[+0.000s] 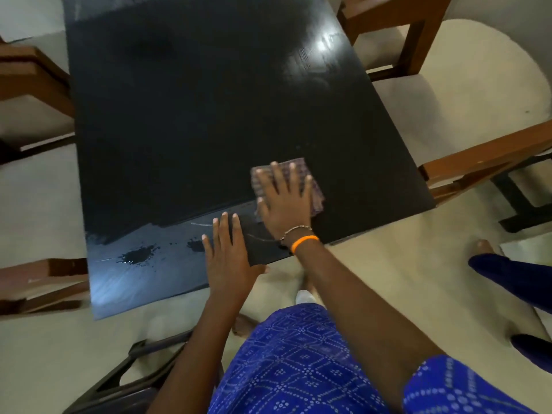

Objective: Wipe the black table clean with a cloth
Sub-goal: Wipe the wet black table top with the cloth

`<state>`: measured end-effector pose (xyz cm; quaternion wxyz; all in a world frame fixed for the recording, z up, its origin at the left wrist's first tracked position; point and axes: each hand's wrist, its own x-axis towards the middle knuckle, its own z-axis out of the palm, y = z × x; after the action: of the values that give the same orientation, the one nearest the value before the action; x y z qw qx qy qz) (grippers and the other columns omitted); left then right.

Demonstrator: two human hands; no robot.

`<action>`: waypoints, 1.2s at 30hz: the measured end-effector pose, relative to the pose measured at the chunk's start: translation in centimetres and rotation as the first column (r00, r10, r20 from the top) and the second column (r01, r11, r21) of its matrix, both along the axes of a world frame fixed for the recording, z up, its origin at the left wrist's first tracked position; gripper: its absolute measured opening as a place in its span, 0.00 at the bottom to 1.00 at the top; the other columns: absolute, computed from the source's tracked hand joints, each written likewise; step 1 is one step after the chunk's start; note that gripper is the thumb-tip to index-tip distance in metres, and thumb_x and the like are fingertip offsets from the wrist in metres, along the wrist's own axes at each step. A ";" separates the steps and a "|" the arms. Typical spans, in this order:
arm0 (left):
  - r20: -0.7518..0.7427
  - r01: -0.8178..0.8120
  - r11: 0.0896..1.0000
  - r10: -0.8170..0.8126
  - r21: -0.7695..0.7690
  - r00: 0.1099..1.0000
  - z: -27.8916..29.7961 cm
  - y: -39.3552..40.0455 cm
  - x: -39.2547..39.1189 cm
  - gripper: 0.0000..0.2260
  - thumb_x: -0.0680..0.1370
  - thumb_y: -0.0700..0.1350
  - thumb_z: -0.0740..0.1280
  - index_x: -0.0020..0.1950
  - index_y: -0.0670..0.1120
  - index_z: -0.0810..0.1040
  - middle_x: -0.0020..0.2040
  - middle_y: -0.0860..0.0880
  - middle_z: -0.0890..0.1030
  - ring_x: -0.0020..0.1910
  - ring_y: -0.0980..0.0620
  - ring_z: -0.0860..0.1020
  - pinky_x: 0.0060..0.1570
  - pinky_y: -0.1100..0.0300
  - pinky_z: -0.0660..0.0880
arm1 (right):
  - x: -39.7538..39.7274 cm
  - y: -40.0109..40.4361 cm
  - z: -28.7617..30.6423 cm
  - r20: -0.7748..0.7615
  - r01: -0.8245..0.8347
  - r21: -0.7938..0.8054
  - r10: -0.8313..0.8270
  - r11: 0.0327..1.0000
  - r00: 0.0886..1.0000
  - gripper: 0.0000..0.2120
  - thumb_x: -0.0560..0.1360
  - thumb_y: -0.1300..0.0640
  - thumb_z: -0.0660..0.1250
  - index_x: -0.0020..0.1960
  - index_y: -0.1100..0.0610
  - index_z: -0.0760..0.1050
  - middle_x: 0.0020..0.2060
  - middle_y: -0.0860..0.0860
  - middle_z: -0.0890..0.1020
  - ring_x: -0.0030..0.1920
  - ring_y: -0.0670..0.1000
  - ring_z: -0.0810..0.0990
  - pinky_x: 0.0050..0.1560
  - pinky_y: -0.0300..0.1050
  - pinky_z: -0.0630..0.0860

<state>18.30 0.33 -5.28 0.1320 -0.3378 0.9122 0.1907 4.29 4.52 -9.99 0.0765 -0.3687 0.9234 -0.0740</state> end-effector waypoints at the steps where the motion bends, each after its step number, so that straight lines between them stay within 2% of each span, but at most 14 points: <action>1: -0.003 -0.025 1.000 0.025 -0.003 1.000 0.1 -0.3 0.6 0.51 0.67 0.58 0.72 0.76 0.42 0.42 0.77 0.42 0.43 0.76 0.44 0.40 0.72 0.46 0.38 | 1.4 -1.5 0.0 -0.001 -0.080 -0.013 0.080 0.997 0.997 0.28 0.73 0.47 0.54 0.74 0.47 0.59 0.75 0.53 0.59 0.75 0.62 0.54 0.69 0.70 0.48; 4: -0.017 -0.077 0.997 0.077 -0.002 0.997 0.3 -1.3 1.8 0.50 0.67 0.57 0.73 0.76 0.42 0.45 0.77 0.41 0.45 0.77 0.44 0.42 0.73 0.46 0.39 | 3.2 -3.3 0.0 0.021 -0.280 -0.022 0.280 0.960 0.960 0.27 0.75 0.47 0.54 0.74 0.45 0.57 0.75 0.51 0.58 0.76 0.61 0.52 0.71 0.67 0.46; 7: -0.005 -0.079 0.997 0.079 0.008 0.997 0.3 -2.1 1.9 0.51 0.67 0.56 0.73 0.76 0.43 0.43 0.77 0.42 0.43 0.76 0.44 0.40 0.73 0.46 0.38 | 1.6 -1.6 -0.2 -0.032 -0.322 -0.005 0.321 0.947 0.946 0.27 0.74 0.45 0.50 0.73 0.45 0.59 0.74 0.51 0.62 0.75 0.60 0.57 0.71 0.66 0.51; 11: -0.003 -0.046 0.998 0.046 0.033 0.999 0.1 -2.4 1.0 0.53 0.66 0.56 0.74 0.76 0.44 0.40 0.77 0.44 0.40 0.76 0.44 0.38 0.72 0.47 0.38 | -2.9 2.6 -0.2 -0.030 -0.144 0.028 0.145 0.989 0.989 0.29 0.73 0.44 0.47 0.74 0.47 0.59 0.74 0.51 0.61 0.75 0.61 0.56 0.70 0.67 0.53; 14: 0.015 -0.042 0.999 0.041 0.033 0.999 0.0 -2.5 0.6 0.53 0.67 0.55 0.74 0.76 0.45 0.38 0.77 0.45 0.38 0.76 0.44 0.37 0.72 0.47 0.37 | -8.0 5.8 0.0 -0.029 0.053 0.051 -0.051 0.997 0.998 0.31 0.73 0.43 0.44 0.75 0.47 0.55 0.76 0.51 0.57 0.76 0.60 0.53 0.71 0.67 0.48; 17: 0.017 -0.070 0.997 0.070 0.032 0.997 -0.1 -2.4 0.6 0.53 0.67 0.56 0.73 0.76 0.46 0.38 0.77 0.45 0.38 0.75 0.44 0.36 0.72 0.47 0.36 | -12.1 7.4 0.2 -0.005 0.232 0.027 -0.232 0.972 0.973 0.29 0.75 0.43 0.47 0.75 0.47 0.53 0.76 0.51 0.55 0.76 0.60 0.49 0.72 0.66 0.44; 22: -0.028 -0.117 0.992 0.118 0.044 0.993 -0.6 -2.3 1.2 0.51 0.68 0.57 0.72 0.76 0.45 0.38 0.77 0.45 0.38 0.75 0.43 0.35 0.71 0.48 0.35 | -11.5 4.8 0.3 -0.015 0.334 0.025 -0.333 0.942 0.943 0.29 0.79 0.48 0.54 0.76 0.49 0.48 0.77 0.53 0.50 0.76 0.61 0.44 0.72 0.68 0.42; 24: -0.078 -0.136 0.989 0.140 0.052 0.987 -0.7 -2.0 1.3 0.49 0.69 0.55 0.72 0.76 0.46 0.40 0.77 0.45 0.40 0.76 0.43 0.37 0.71 0.49 0.35 | -9.7 2.4 0.5 -0.014 0.287 0.030 -0.286 0.958 0.958 0.29 0.79 0.47 0.53 0.76 0.48 0.47 0.77 0.53 0.49 0.76 0.62 0.43 0.72 0.68 0.41; 27: -0.279 -0.221 0.968 0.246 0.117 0.928 -0.1 -1.6 1.0 0.37 0.74 0.46 0.69 0.76 0.46 0.51 0.77 0.45 0.50 0.77 0.44 0.44 0.72 0.49 0.39 | -5.0 -2.6 0.4 0.005 0.121 0.028 -0.121 0.992 0.993 0.29 0.78 0.47 0.53 0.76 0.47 0.47 0.77 0.52 0.49 0.76 0.62 0.43 0.70 0.68 0.39; 30: -0.455 -0.301 0.931 0.364 0.207 0.813 0.2 -1.9 0.7 0.28 0.73 0.35 0.65 0.72 0.43 0.62 0.72 0.42 0.63 0.73 0.42 0.59 0.73 0.40 0.54 | 1.3 -7.2 0.4 0.028 -0.122 0.014 0.122 0.992 0.992 0.28 0.77 0.47 0.55 0.76 0.47 0.52 0.77 0.53 0.51 0.76 0.63 0.47 0.70 0.69 0.40; 33: -0.496 -0.355 0.897 0.441 0.262 0.748 0.1 -3.0 1.5 0.27 0.71 0.29 0.62 0.69 0.42 0.66 0.68 0.41 0.67 0.68 0.44 0.66 0.68 0.43 0.65 | 5.4 -9.5 0.2 0.075 -0.362 0.060 0.358 0.930 0.931 0.28 0.79 0.45 0.53 0.76 0.46 0.48 0.77 0.52 0.48 0.76 0.61 0.43 0.70 0.68 0.39; 36: -0.466 -0.398 0.895 0.445 0.200 0.765 -0.3 -4.1 3.5 0.25 0.71 0.30 0.61 0.67 0.41 0.68 0.65 0.41 0.70 0.65 0.46 0.66 0.65 0.47 0.67 | 5.1 -8.9 0.3 0.069 -0.406 -0.004 0.405 0.914 0.912 0.26 0.78 0.45 0.52 0.75 0.45 0.53 0.77 0.50 0.53 0.76 0.59 0.47 0.72 0.64 0.41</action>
<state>21.83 -3.80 -5.56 -0.1401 -0.4665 0.8058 0.3369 9.36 -4.39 -9.67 0.1236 -0.5491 0.8241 -0.0643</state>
